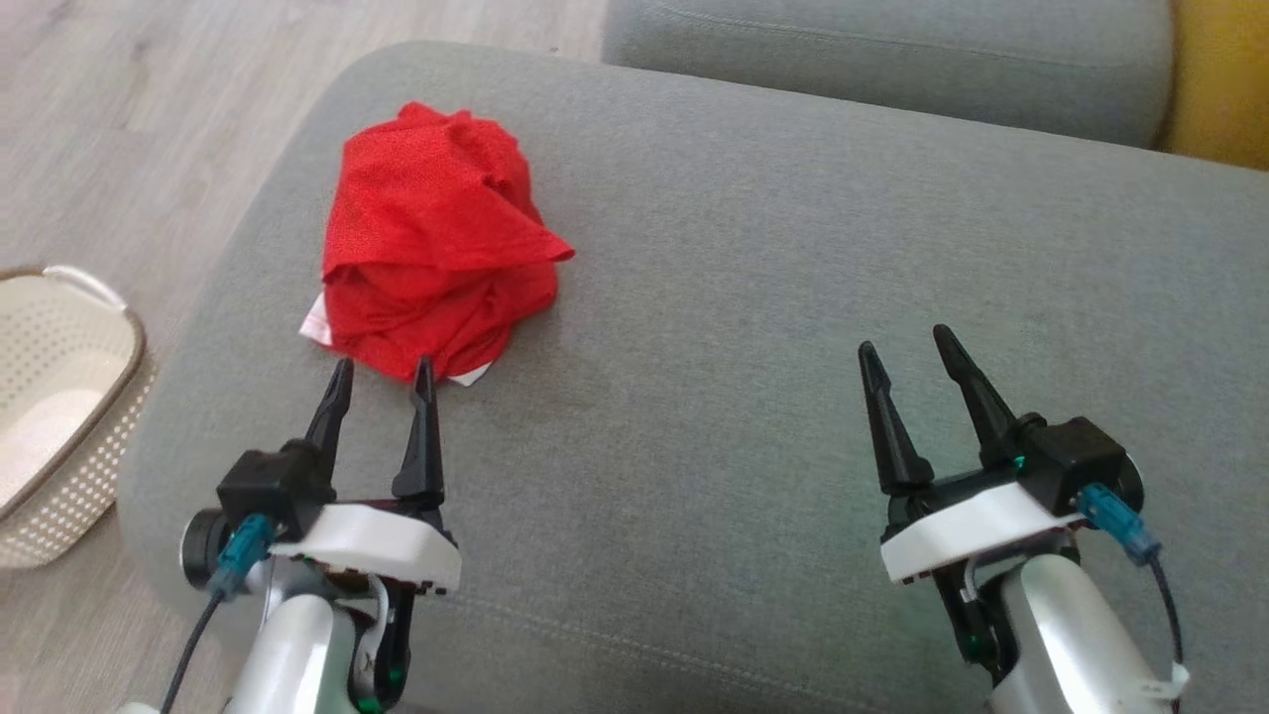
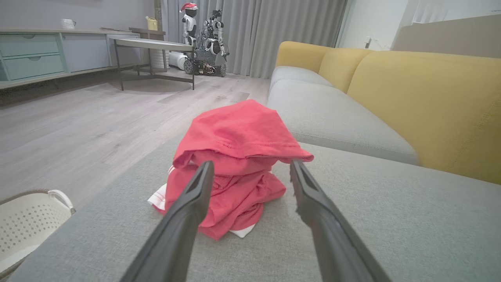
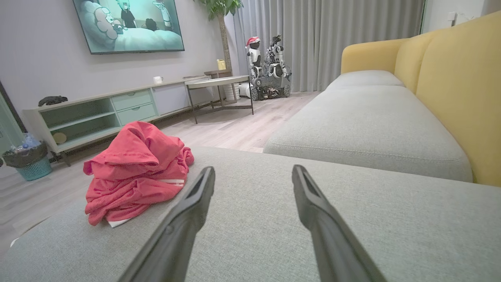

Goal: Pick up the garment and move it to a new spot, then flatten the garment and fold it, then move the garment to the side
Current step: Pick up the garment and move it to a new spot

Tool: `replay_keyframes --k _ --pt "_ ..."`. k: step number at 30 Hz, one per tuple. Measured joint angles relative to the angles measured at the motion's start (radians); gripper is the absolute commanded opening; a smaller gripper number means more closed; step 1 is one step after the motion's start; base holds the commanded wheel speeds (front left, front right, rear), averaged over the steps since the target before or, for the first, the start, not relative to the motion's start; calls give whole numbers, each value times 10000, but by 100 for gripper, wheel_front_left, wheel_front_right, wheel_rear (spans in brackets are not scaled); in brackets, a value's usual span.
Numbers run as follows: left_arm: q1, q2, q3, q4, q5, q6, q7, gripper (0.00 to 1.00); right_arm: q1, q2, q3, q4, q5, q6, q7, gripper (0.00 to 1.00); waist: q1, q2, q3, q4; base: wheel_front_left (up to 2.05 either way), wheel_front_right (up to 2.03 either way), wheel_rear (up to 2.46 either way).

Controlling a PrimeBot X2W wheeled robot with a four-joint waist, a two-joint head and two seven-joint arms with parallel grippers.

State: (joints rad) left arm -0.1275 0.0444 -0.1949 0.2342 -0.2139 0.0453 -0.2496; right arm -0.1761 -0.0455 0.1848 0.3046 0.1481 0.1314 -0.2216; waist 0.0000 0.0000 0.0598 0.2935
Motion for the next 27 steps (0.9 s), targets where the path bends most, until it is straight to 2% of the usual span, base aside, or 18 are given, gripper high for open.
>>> replay_keyframes --k 9,21,27 --pt "36 -6 161 2 -121 178 0 100 1 0 232 31 10 0 -75 100 0 0 42 354 0 0 0" --pt "34 -10 497 270 -481 253 0 100 0 -2 286 40 94 0 -151 100 0 0 139 137 0 0 0" --pt "-184 19 734 548 -422 -13 0 100 -97 -6 -98 -134 63 0 -161 100 0 0 470 -89 0 0 0"
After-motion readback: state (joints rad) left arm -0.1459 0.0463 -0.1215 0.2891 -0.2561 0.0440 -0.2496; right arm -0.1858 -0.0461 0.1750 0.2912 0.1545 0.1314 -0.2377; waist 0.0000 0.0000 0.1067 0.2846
